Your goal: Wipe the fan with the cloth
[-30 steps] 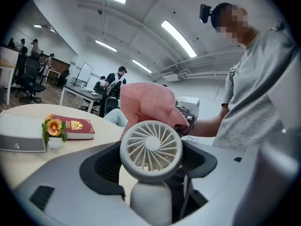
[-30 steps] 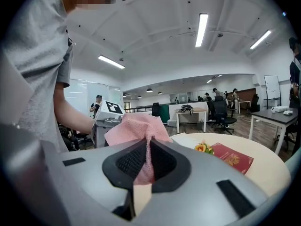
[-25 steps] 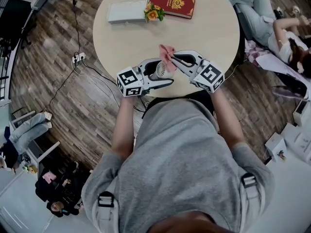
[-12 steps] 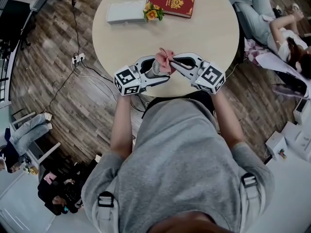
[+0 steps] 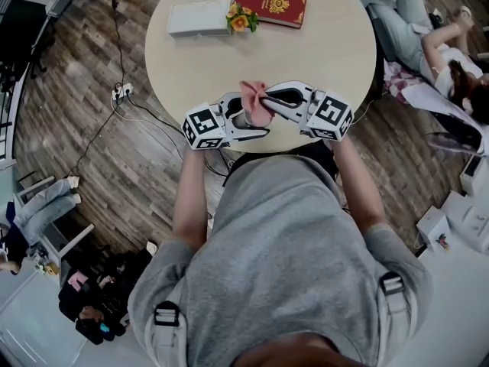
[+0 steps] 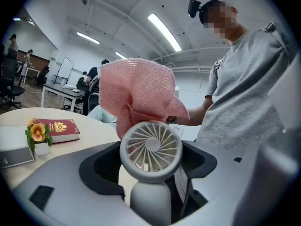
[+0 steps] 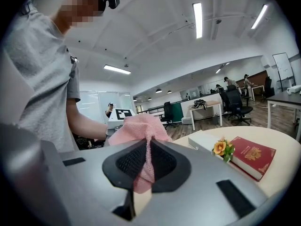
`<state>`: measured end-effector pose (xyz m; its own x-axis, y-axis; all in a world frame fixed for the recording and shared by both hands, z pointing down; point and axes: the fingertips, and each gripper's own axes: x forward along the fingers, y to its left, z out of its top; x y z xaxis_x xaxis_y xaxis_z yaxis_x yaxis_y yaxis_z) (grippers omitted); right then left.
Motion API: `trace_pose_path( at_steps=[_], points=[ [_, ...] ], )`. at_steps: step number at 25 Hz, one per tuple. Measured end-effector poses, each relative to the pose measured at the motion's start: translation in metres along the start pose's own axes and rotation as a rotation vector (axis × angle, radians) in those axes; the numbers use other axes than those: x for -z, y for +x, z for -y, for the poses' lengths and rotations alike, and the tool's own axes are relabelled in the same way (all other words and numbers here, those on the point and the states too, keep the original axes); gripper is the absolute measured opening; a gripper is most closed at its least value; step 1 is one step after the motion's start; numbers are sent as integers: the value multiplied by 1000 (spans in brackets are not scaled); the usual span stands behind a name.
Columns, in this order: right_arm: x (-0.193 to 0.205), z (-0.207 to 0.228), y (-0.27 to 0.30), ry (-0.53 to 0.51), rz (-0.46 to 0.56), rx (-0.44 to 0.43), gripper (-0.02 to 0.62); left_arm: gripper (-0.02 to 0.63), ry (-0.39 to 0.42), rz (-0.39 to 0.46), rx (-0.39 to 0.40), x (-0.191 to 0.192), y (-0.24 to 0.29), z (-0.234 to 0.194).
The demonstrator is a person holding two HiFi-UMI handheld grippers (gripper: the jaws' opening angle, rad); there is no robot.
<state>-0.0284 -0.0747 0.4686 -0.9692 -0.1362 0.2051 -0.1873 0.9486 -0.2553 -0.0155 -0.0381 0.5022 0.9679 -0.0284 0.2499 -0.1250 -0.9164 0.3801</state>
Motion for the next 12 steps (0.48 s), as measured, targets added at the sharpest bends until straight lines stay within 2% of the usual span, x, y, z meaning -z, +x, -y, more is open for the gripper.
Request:
trace_pose_path(
  at_steps=[3, 7, 12],
  points=[
    [1, -1, 2, 13, 0, -15, 28, 376, 6, -14, 54, 0, 3, 12],
    [2, 1, 3, 26, -3, -7, 28, 376, -17, 24, 108, -6, 0, 23],
    [0, 8, -2, 29, 8, 31, 28, 376, -102, 210, 129, -31, -17, 18]
  ],
)
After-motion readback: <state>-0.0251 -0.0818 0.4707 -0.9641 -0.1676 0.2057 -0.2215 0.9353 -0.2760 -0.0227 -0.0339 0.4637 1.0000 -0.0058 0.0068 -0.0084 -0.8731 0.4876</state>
